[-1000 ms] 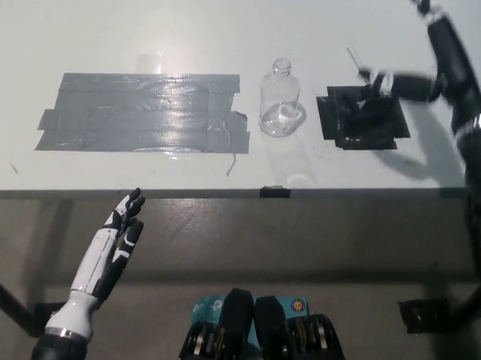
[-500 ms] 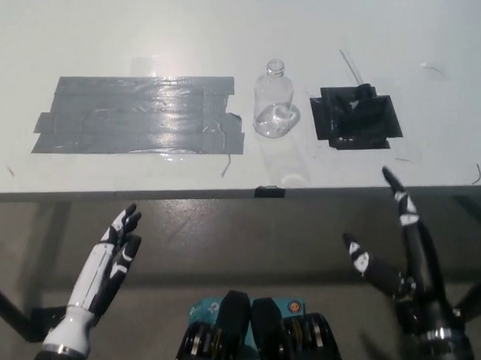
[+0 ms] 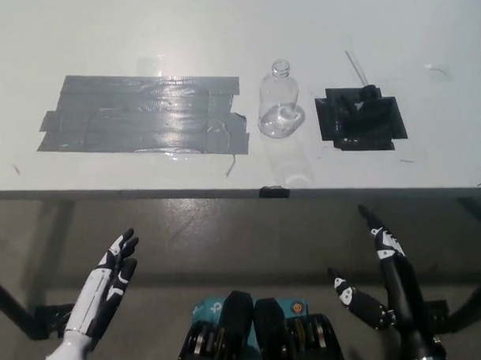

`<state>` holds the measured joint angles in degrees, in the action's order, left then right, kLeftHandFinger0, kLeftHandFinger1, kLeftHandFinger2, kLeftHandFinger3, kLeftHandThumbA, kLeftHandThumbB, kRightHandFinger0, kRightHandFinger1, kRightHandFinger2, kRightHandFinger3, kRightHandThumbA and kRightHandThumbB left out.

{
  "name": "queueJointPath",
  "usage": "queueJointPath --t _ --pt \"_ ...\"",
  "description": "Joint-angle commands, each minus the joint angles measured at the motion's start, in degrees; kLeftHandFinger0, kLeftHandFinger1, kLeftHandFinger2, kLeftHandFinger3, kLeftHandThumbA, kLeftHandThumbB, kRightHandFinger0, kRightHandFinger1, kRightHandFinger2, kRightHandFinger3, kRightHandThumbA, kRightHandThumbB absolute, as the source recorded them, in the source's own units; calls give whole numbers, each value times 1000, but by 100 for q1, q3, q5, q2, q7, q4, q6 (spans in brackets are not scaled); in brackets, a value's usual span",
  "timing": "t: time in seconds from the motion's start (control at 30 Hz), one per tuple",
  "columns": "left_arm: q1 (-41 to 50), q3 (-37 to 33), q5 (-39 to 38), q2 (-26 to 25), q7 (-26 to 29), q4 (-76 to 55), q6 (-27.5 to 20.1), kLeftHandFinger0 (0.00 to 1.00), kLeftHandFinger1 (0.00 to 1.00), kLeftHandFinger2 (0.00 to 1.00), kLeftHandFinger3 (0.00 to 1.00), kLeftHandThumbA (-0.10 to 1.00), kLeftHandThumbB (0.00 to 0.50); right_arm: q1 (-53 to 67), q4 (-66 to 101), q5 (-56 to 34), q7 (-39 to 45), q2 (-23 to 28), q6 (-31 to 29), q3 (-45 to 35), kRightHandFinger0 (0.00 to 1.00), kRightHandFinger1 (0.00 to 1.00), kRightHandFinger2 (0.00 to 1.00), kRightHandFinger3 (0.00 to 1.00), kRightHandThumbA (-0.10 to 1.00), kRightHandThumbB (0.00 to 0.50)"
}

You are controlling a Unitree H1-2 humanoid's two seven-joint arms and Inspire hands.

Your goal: The robot grabs the black lid of the spray bottle on the desk and places it on the black area of the desk

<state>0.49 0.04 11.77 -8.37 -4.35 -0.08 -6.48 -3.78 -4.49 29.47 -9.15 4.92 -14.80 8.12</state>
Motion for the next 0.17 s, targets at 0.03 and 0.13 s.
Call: queueJointPath --t 0.03,0.13 --pt "-82 -29 -80 -25 35 -211 -113 1000 1000 1000 1000 992 53 -135 141 -40 -96 43 -196 -22 1000 1000 1000 1000 705 180" --pt "-79 -19 -106 -15 38 -226 -109 1000 1000 1000 1000 987 51 -154 139 -42 -78 46 -184 -15 1000 1000 1000 1000 699 176"
